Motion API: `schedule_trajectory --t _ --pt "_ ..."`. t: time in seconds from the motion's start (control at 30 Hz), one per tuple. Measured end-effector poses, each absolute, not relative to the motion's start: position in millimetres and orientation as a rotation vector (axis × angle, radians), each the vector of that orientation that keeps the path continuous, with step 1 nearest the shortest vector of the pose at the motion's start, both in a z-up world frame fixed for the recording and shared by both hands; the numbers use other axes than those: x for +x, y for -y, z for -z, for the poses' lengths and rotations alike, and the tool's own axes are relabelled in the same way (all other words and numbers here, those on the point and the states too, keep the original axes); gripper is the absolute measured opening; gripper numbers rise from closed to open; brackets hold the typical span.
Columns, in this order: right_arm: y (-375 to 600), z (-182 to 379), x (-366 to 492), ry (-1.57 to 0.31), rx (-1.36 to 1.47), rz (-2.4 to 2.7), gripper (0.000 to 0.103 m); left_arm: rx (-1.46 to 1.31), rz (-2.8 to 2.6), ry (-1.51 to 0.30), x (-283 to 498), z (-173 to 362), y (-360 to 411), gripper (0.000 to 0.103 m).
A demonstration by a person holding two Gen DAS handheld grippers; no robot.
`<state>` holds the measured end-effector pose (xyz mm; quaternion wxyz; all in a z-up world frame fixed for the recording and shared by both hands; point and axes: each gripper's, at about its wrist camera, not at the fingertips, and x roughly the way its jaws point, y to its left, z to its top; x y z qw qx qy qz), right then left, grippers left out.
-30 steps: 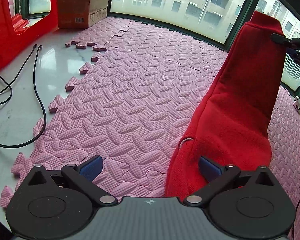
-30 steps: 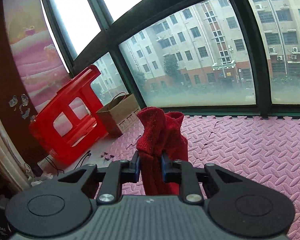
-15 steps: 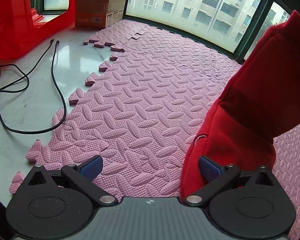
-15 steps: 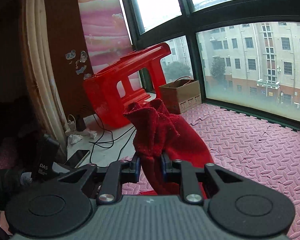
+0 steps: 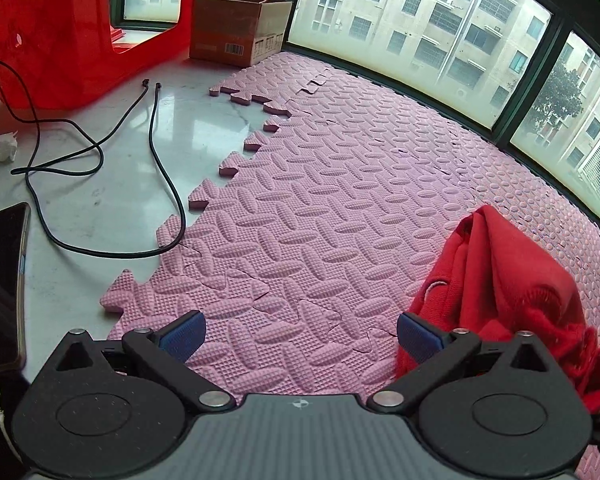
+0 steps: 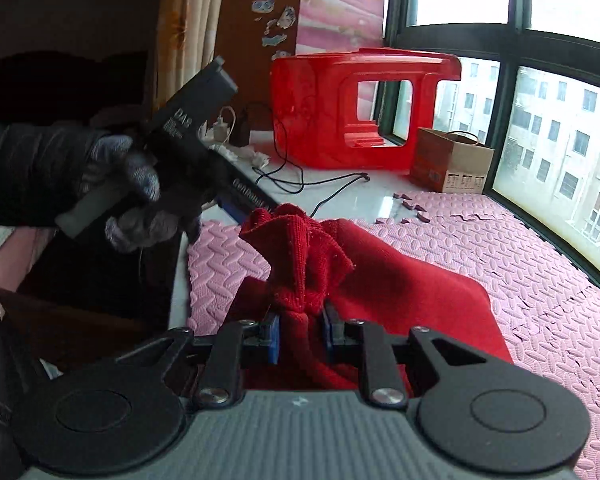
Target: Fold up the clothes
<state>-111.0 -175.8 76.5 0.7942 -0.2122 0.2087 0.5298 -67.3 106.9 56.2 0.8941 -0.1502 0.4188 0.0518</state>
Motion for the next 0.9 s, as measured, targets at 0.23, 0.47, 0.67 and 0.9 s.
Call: schedule_trajectory --t 0.23,0.47,0.67,0.9 --pt "172 -71 -132 -0.463 -0.536 -1.192 0.038 -0.305 -0.037 -0.776 -70 -87 -95 0.103" --pt "170 -77 -143 -0.481 -0.512 -1.217 0.044 -0.329 0.12 -0.663 -74 -124 -61 0.102" --pt "164 -71 -137 -0.497 -0.48 -1.199 0.044 -0.434 0.401 -0.607 -79 -129 -25 0.098" --pt "163 -69 -138 -0.493 -0.451 -1.186 0.049 -0.513 0.385 -0.712 -64 -81 -19 0.094"
